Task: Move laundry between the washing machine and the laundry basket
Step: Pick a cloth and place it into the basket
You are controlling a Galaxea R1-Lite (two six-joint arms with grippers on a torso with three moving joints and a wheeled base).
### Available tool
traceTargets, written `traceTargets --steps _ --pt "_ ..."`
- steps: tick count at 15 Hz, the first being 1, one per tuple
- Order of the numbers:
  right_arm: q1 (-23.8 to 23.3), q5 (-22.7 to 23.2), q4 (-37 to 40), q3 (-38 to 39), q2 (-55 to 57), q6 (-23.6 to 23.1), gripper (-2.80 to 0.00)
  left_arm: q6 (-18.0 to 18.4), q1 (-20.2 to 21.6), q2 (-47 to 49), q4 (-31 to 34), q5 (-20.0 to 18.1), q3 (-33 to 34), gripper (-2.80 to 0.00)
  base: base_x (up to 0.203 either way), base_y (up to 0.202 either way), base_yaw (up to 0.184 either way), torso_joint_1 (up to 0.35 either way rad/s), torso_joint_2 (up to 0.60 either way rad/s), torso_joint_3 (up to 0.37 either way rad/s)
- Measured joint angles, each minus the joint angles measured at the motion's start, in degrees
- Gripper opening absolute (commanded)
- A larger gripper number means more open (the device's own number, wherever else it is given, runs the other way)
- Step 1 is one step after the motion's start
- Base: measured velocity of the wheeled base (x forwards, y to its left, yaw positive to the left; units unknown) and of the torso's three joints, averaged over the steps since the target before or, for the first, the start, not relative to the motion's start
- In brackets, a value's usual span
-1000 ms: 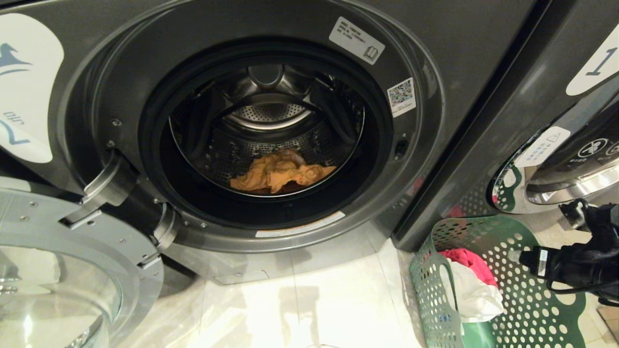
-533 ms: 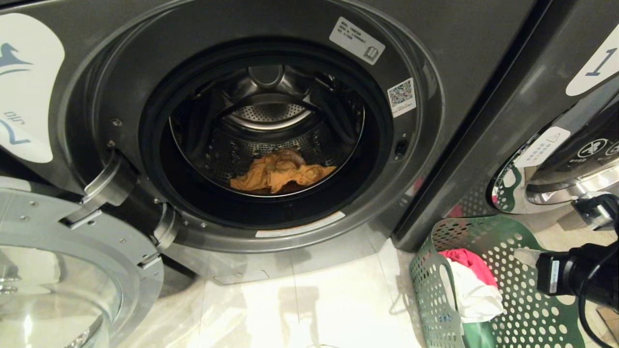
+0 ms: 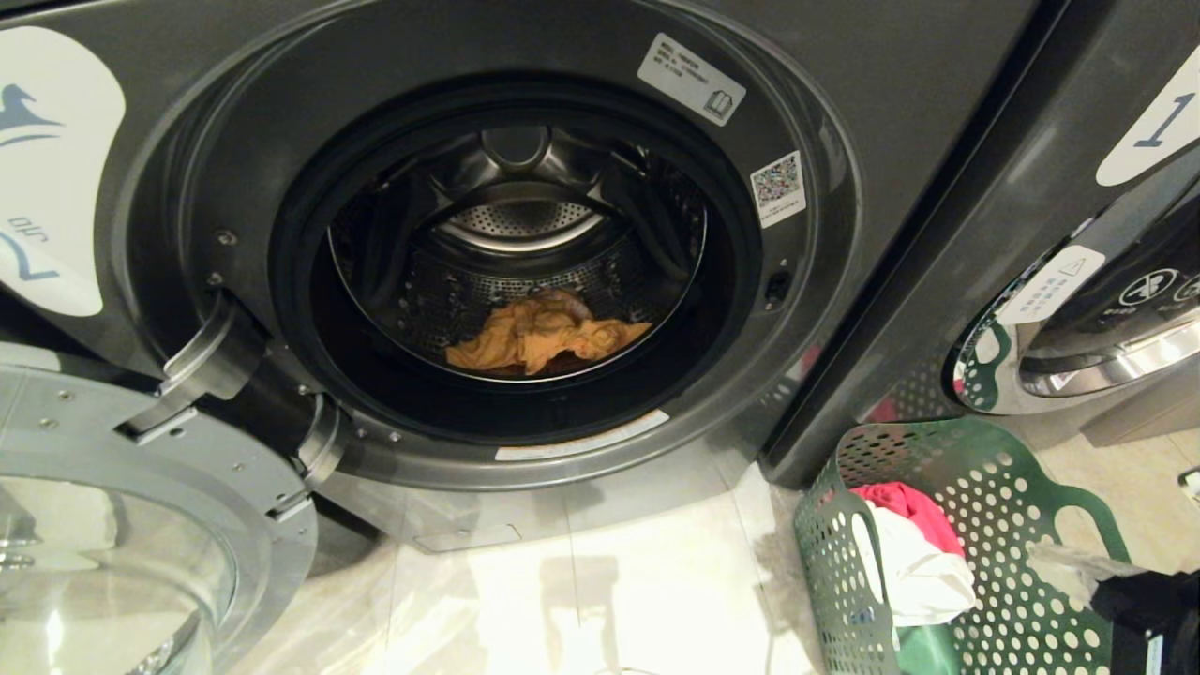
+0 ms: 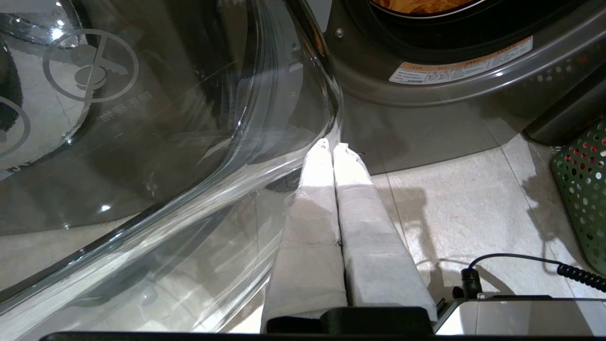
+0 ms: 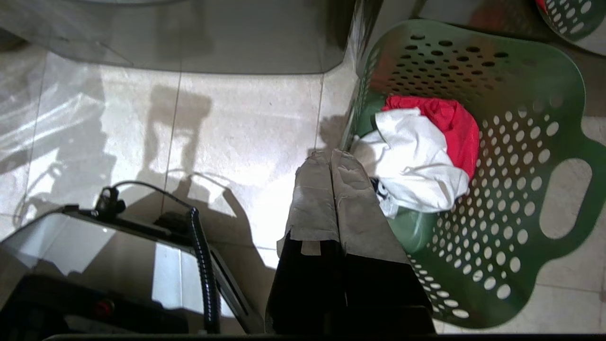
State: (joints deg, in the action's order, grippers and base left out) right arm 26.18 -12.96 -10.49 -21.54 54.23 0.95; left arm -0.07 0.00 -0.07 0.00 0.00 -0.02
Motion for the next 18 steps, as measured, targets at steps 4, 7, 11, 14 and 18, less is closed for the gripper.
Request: traceTargets --steps 4,7,11,14,18 --pt "0.01 -0.23 16.55 -4.73 -3.9 -0.49 -2.8 0.0 0.0 0.0 0.0 0.0 0.0 -2.8 0.0 0.0 0.0 0.0 0.0 0.0" --pt "0.31 -0.07 21.84 -7.79 -2.04 -0.45 -2.8 0.0 0.0 0.0 0.0 0.0 0.0 -2.8 0.0 0.0 0.0 0.0 0.0 0.0" --pt "2.51 -0.01 17.91 -9.08 0.25 -0.52 -2.8 0.0 0.0 0.0 0.0 0.0 0.0 -2.8 0.0 0.0 0.0 0.0 0.0 0.0" --pt "4.44 -0.01 14.21 -8.26 1.53 -0.58 -2.8 0.0 0.0 0.0 0.0 0.0 0.02 -2.8 0.0 0.0 0.0 0.0 0.0 0.0" --pt "6.07 -0.38 14.07 -7.86 2.33 -0.6 -2.8 0.0 0.0 0.0 0.04 0.0 0.02 -2.8 0.0 0.0 0.0 0.0 0.0 0.0"
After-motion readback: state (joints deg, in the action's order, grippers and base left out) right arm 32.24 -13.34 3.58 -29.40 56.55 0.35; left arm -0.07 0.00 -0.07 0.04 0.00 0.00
